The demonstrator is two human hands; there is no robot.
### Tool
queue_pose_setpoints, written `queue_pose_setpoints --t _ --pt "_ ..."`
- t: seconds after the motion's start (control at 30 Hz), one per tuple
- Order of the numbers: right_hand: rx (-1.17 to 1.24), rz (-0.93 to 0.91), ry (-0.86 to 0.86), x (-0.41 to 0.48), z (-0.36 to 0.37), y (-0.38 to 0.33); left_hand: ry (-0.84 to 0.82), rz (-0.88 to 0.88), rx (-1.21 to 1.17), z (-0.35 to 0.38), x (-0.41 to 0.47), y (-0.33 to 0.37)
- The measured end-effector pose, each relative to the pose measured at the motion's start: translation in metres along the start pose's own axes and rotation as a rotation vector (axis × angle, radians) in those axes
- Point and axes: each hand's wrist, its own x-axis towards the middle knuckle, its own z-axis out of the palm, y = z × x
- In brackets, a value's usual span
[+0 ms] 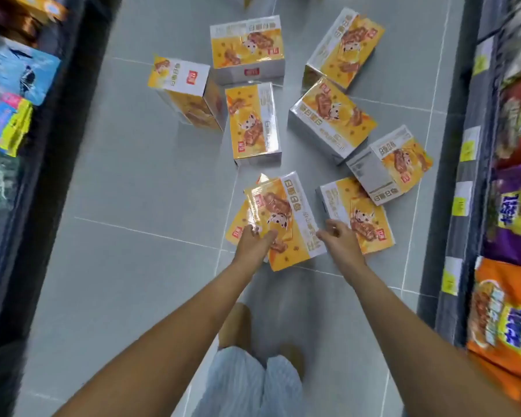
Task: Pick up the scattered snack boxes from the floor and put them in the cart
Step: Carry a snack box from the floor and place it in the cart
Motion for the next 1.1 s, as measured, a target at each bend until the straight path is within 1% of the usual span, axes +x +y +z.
queue_pose_setpoints --t 0.13,0.27,0.33,0.4,0.5,0.6,0.7,0.9,1.1 --pt "-0.063 -0.037 -0.014 0.057 0.022 0.033 0.023 -0.056 -0.151 0.018 0.06 -0.025" --pt "-0.031 -0.014 -0.022 0.105 0.039 0.066 0.045 -0.104 -0.264 0.03 0.12 -0.061" --pt "-0.019 0.001 -0.023 0.122 0.042 0.076 0.032 -0.104 -0.296 0.031 0.131 -0.065" --pt "0.017 0.03 -0.066 0.135 0.043 0.088 0.028 -0.088 -0.315 0.032 0.137 -0.069" --pt "0.078 0.044 -0.18 0.144 0.044 0.1 0.015 -0.054 -0.368 0.034 0.144 -0.08" --pt "0.133 0.018 -0.217 0.14 0.043 0.097 -0.043 -0.013 -0.419 0.033 0.144 -0.082" --pt "0.164 -0.007 -0.221 0.131 0.043 0.091 -0.119 -0.032 -0.403 0.027 0.14 -0.082" --pt "0.197 0.046 -0.207 0.091 0.041 0.083 -0.136 -0.003 -0.39 0.008 0.107 -0.077" --pt "0.169 0.027 -0.221 0.021 0.033 0.043 -0.145 -0.042 -0.334 -0.026 0.033 -0.05"
